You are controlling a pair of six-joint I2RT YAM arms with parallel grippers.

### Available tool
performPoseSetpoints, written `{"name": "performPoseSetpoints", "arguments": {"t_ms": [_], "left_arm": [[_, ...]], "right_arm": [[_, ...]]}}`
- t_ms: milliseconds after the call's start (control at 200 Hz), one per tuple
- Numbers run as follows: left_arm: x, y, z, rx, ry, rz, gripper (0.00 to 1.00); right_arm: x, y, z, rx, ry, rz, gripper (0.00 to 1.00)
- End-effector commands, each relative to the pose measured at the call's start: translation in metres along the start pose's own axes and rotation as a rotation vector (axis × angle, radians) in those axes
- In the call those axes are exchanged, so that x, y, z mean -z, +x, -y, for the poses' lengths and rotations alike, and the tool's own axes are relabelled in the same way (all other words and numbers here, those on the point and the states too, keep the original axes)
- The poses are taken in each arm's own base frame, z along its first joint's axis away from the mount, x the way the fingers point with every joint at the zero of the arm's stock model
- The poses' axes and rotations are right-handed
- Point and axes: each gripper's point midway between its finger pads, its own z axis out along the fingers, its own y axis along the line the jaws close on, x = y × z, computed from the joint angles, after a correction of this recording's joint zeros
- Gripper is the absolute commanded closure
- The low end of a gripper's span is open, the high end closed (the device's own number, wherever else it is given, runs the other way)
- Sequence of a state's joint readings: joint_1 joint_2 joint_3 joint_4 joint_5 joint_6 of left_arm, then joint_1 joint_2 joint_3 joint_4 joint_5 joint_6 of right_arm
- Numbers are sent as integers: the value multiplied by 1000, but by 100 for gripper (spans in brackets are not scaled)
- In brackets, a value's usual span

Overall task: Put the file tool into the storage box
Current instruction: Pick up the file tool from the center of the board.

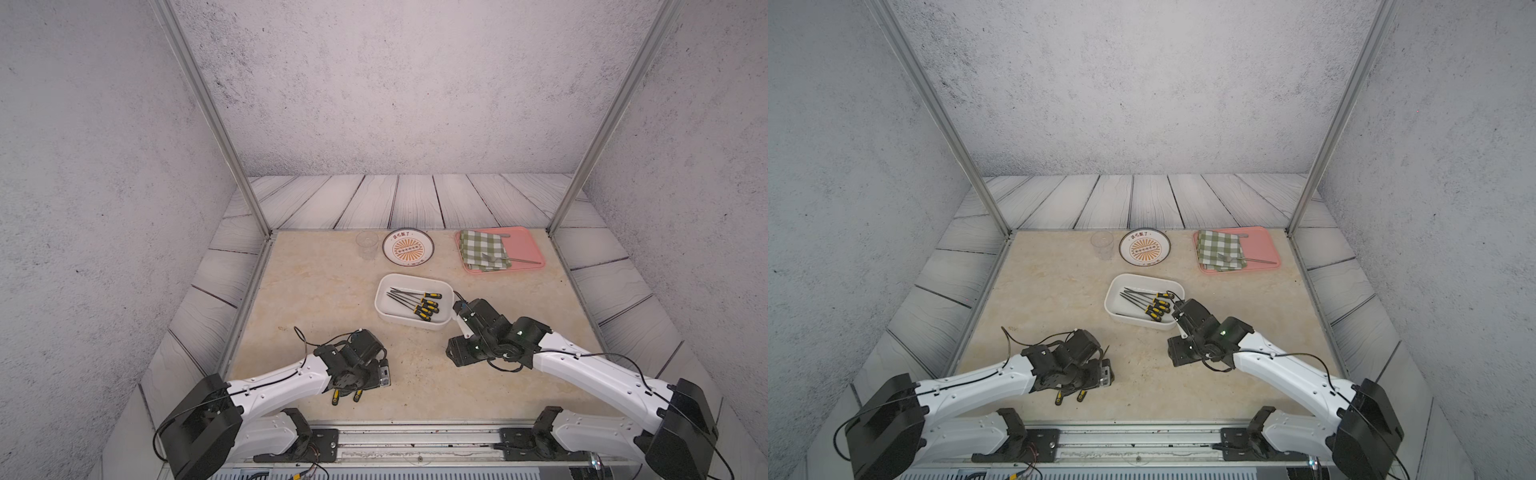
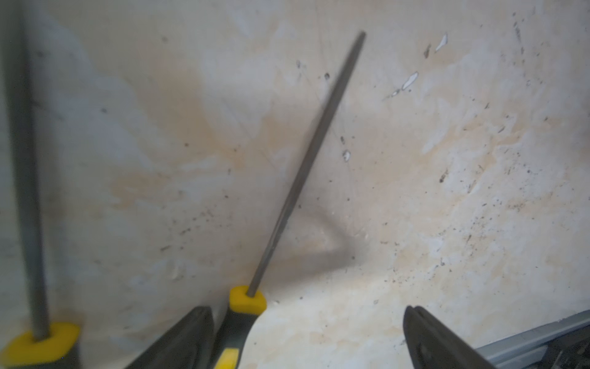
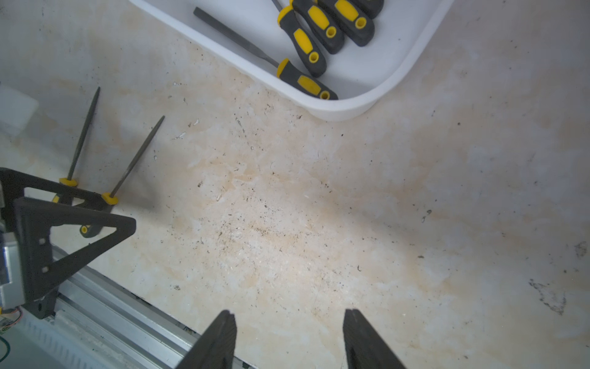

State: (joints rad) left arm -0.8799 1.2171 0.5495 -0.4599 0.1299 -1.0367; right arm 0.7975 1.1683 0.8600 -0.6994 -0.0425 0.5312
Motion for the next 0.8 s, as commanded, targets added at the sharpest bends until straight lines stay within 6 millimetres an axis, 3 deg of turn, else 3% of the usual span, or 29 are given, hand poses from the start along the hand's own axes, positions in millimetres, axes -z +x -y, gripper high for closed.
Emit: {"name": "performPoseSetpoints", "arguments": {"t_ms": [0,180,295,390,550,671,791], "left_arm": [[-1,-1,33,-9,71,-18,1],[2,-16,82,-97,94,-7,2],[13,-28,79,-137,0,27,2],[29,-37,63,-137,-68,80,2],[64,-47,13,-61,-185,184,2],[85,-54,-25,41,-216,272,2],[94,-54,-62,171,-221,287,1]], "right_arm": [[6,2,8,1,38,17,41],[11,3,9,-12,37,28,40],[9,6,4,-27,3,22,40],[4,7,-7,-27,-60,11,41],[-4,7,-24,-9,-106,-21,41],[-14,10,-49,43,-125,-56,41],[-32,16,-75,70,-140,-109,41]]}}
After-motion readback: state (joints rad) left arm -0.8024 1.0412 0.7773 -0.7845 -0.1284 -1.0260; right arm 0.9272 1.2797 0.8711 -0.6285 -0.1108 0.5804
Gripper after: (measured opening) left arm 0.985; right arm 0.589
